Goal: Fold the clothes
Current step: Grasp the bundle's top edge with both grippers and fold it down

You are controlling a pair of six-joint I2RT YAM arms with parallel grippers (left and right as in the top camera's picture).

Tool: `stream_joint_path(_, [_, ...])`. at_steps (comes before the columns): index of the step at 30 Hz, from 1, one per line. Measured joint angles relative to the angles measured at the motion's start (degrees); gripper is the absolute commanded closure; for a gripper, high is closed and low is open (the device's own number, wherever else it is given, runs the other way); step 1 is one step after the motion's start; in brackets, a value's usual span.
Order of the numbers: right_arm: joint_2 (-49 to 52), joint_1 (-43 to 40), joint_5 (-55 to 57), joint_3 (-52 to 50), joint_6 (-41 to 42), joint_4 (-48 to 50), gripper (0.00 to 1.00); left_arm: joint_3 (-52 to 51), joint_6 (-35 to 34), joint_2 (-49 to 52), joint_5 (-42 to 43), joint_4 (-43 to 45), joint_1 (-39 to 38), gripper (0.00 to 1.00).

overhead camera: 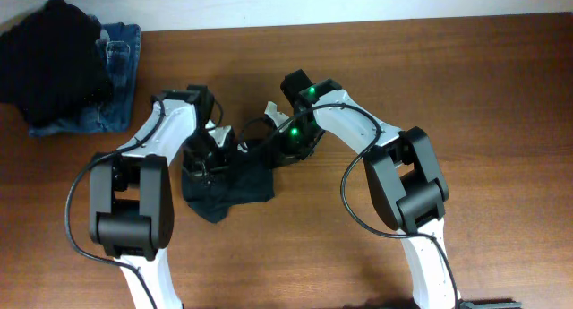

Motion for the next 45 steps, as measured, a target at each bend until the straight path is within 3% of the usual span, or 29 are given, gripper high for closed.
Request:
stream_joint_path(13, [0.00,1.75,-3.78,0.00,0.72,-2.78,0.96,-0.66,-0.24,-0.22,-2.10,0.28,0.00,0.93])
stream_joint_path(24, [0.00,10.05,9.90,0.00,14.03,-0.68,0.96,-0.68,-0.22,-0.22,-2.54,0.28,0.00,0.98])
stream_joint_path(35, [-0.26,10.10,15.06,-2.19,23.41,0.26,0.96,-0.85,-0.42,-0.22,-2.75,0.31,0.00,0.99])
stream_joint_path(45, [-1.31,8.52,13.94,-4.50,27.06,0.52,0.96,-0.85,-0.42,-0.22,-5.18,-0.24,0.02,0.99])
